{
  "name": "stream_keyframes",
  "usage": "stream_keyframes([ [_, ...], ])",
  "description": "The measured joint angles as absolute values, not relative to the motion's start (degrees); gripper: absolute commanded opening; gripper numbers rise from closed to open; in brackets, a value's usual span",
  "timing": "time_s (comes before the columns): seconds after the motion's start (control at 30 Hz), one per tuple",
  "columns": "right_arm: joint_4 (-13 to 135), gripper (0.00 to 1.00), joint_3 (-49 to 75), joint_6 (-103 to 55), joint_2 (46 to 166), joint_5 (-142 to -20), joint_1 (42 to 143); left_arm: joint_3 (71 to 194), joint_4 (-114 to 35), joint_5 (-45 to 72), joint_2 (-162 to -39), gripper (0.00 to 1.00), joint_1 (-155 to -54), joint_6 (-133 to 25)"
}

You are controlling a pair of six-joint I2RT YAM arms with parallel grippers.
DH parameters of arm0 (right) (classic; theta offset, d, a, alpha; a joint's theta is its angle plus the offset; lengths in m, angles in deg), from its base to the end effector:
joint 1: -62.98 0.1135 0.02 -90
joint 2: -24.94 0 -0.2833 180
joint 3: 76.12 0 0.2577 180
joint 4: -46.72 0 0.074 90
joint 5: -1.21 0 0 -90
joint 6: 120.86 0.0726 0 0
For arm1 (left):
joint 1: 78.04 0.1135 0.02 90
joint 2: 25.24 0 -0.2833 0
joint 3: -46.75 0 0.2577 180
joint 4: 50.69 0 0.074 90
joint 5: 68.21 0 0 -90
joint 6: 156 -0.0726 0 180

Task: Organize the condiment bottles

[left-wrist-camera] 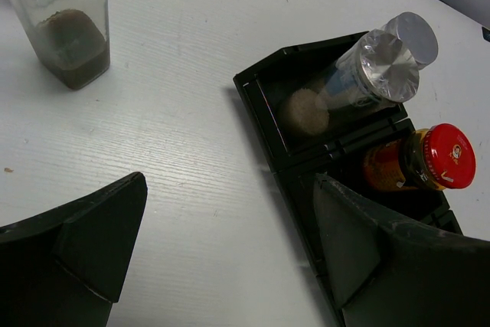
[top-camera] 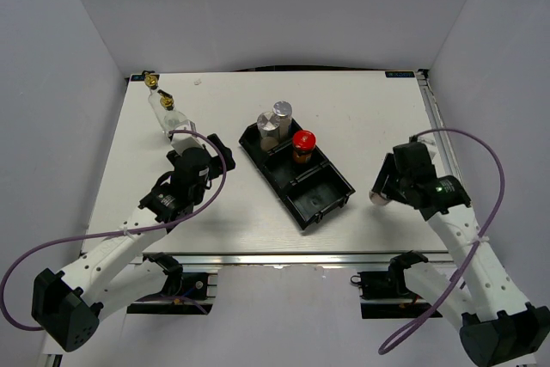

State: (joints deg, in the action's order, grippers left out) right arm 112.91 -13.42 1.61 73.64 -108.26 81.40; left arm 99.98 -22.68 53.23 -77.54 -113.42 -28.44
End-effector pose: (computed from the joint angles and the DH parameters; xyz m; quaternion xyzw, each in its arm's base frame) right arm 0.1693 0.0309 0.2761 0.1684 0.9187 -0.0073 0.3571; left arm 0.2057 -0.0997 0.2800 -0.1570 0.8183 -0.1128 0.5414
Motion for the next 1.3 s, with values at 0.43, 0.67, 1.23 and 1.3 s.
stream_keyframes([
  [0.43, 104.0, 0.03, 5.4, -9.1, 88.7, -105.1, 104.9, 100.0, -22.7, 53.3, -77.2, 0.98, -113.4, -28.6],
  [0.67, 97.4, 0.02, 15.3, -15.0, 105.4, -104.8, 113.8, 100.0, -21.7, 55.1, -77.1, 0.98, -113.4, -28.5],
  [1.23, 87.8, 0.03, 19.0, -19.0, 124.4, -106.4, 112.6, 102.6, -15.9, 63.3, -78.5, 0.98, -113.4, -25.9],
  [1.3, 87.2, 0.06, 19.0, -18.9, 125.3, -106.2, 111.8, 102.9, -15.1, 64.4, -78.6, 0.98, -113.4, -25.5],
])
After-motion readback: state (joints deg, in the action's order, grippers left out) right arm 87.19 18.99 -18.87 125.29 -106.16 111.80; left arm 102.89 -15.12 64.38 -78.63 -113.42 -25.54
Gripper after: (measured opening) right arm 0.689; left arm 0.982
